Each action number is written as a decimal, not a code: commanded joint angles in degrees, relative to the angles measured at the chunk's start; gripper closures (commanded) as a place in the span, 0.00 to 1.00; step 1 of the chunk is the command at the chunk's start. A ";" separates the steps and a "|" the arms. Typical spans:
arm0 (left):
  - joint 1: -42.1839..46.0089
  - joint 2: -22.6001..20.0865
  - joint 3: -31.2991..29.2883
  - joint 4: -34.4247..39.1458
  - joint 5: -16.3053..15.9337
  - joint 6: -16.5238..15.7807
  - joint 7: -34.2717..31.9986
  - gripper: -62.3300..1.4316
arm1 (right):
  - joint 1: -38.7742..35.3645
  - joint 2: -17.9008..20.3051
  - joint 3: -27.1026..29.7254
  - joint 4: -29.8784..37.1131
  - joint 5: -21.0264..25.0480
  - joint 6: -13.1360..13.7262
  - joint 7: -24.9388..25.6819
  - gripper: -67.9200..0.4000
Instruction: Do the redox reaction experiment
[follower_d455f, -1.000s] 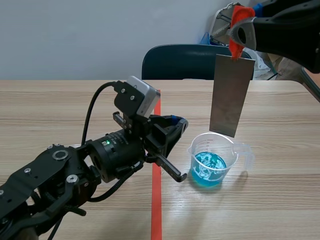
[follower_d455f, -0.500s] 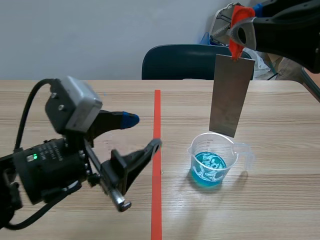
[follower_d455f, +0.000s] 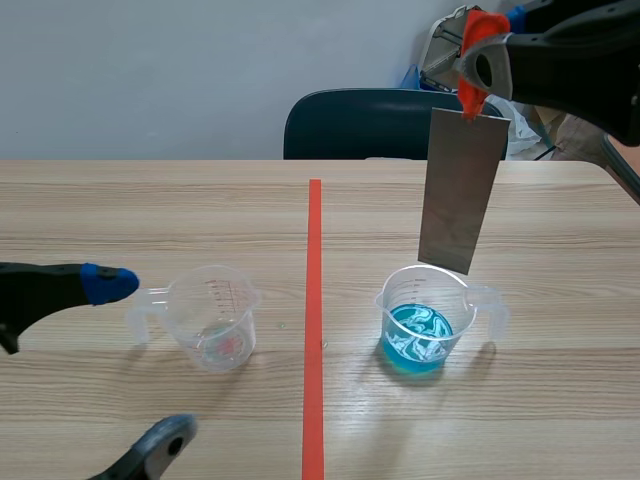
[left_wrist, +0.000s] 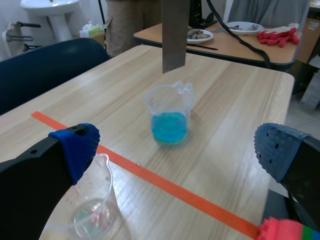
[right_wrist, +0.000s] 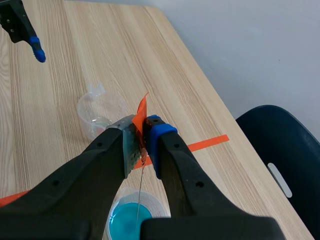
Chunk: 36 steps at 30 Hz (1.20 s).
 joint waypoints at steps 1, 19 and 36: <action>2.19 -0.63 -1.51 0.94 -0.68 0.09 -2.47 0.00 | 0.55 -0.02 0.37 0.57 0.79 0.35 0.79 0.99; 20.52 -2.69 -15.80 0.90 3.23 0.09 -20.24 0.00 | 0.55 -0.02 0.37 0.57 0.79 0.35 0.61 0.99; 20.50 -2.69 -15.80 0.90 3.23 0.11 -19.04 0.00 | 0.55 -0.02 0.37 0.57 0.79 0.35 0.59 0.99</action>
